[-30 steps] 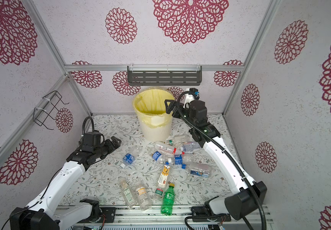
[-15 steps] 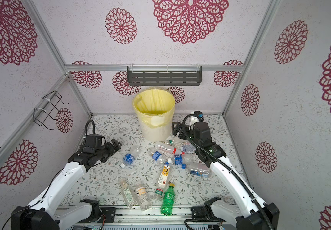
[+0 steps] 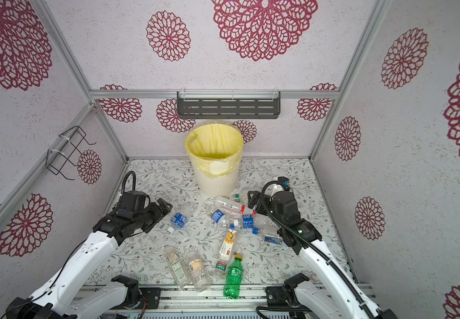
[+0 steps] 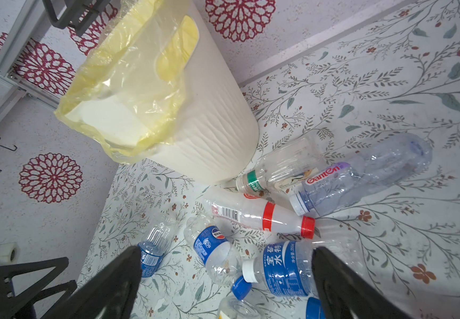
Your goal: Throw the plastic bottles in the bin
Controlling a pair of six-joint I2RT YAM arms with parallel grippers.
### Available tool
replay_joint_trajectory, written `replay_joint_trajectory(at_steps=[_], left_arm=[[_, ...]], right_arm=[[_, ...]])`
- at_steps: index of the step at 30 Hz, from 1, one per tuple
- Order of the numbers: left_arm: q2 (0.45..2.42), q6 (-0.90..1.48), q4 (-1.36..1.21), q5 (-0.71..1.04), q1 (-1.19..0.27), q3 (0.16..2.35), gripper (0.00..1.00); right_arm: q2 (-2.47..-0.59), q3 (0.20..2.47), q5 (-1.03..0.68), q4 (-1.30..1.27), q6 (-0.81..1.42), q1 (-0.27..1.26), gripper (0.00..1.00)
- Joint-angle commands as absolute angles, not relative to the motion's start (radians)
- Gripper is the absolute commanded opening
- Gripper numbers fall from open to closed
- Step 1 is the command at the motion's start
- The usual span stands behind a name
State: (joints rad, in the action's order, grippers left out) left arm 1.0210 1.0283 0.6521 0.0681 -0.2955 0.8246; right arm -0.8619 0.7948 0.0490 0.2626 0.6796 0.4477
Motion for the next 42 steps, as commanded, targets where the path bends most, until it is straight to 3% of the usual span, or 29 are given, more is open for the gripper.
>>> replay_joint_trajectory(at_steps=[1, 9, 23, 37, 42], left_arm=[[0.999, 1.078, 0.742, -0.001, -0.328, 0.843, 0.97], [0.946, 1.154, 0.903, -0.098, -0.39, 0.846, 0.97], [0.963, 1.35, 1.014, -0.209, -0.642, 0.846, 0.97], [1.209, 1.524, 1.043, -0.336, -0.981, 0.941, 0.97], [1.228, 1.552, 1.045, -0.339, -1.037, 0.947, 0.97]], right_arm=[[-0.81, 0.76, 0.074, 0.281, 0.707, 0.448, 0.99], [-0.747, 0.718, 0.097, 0.387, 0.723, 0.448, 0.99], [-0.595, 0.665, 0.072, 0.477, 0.72, 0.448, 0.99], [-0.37, 0.591, 0.047, 0.57, 0.791, 0.448, 0.99], [-0.362, 0.586, 0.058, 0.589, 0.775, 0.448, 0.99]])
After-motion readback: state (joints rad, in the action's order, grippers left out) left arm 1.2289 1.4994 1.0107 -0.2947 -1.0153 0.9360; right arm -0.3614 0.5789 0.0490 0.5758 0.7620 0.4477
